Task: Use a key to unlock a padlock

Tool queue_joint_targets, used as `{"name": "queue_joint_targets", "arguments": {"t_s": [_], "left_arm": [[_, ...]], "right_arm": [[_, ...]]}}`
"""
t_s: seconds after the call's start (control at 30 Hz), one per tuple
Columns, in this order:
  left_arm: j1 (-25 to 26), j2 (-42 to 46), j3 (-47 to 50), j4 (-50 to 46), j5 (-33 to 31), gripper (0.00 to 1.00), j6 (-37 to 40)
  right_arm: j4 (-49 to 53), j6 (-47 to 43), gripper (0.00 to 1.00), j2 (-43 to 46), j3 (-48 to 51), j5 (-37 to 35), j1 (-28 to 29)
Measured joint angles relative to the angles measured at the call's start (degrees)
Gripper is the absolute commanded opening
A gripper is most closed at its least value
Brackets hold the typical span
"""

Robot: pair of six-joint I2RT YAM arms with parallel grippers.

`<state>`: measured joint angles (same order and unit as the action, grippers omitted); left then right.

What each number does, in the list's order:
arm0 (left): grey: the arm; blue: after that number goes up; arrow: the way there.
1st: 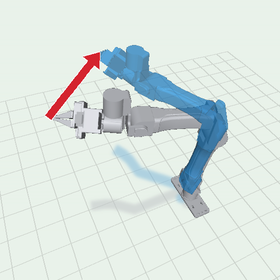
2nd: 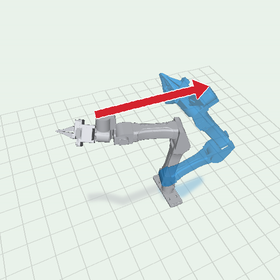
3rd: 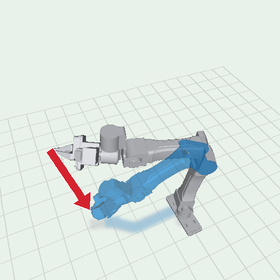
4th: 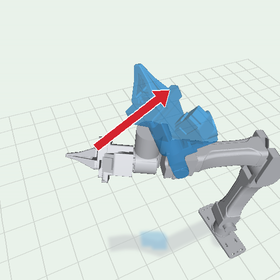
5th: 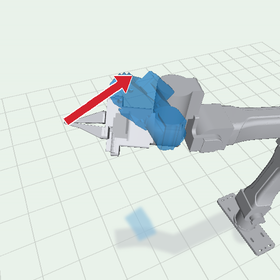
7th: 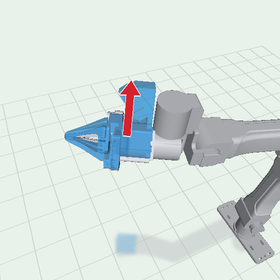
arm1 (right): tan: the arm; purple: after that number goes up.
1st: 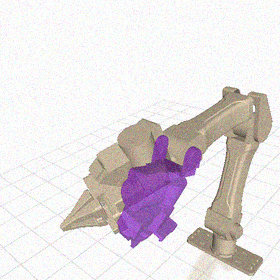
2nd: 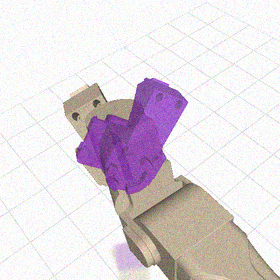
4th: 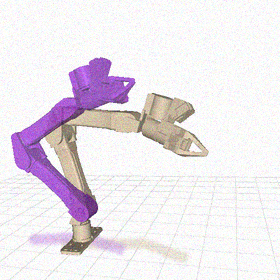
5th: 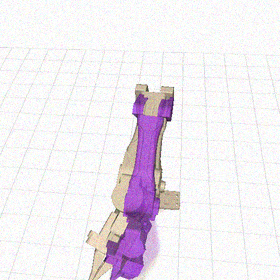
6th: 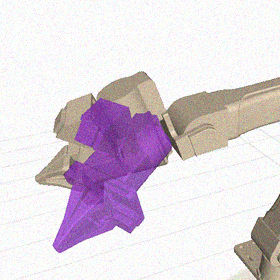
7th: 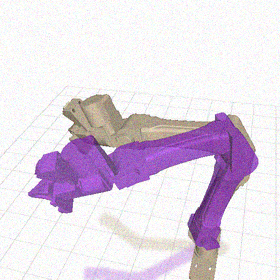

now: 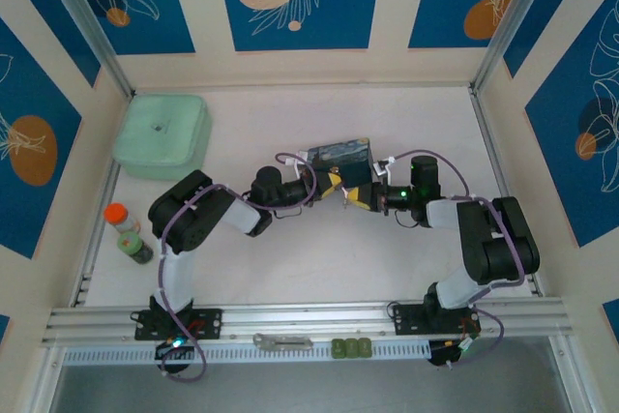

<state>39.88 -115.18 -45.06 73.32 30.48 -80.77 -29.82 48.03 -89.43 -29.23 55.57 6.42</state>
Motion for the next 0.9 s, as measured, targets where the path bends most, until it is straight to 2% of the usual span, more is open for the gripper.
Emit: {"name": "queue_joint_targets", "arguments": {"t_s": [0.23, 0.7, 0.9], "left_arm": [[0.0, -0.11, 0.0, 0.37, -0.28, 0.0, -0.24], [-0.68, -0.15, -0.11, 0.85, -3.89, 0.0, -1.29], [-0.74, -0.2, -0.11, 0.79, -4.02, 0.0, -1.42]], "right_arm": [[-0.31, 0.46, 0.0, -0.07, -0.11, -0.46, 0.39], [12.04, 0.9, 0.0, -0.07, -7.65, -6.16, 0.63], [13.14, 3.72, 0.0, -0.07, -8.15, -8.33, 0.7]]}}
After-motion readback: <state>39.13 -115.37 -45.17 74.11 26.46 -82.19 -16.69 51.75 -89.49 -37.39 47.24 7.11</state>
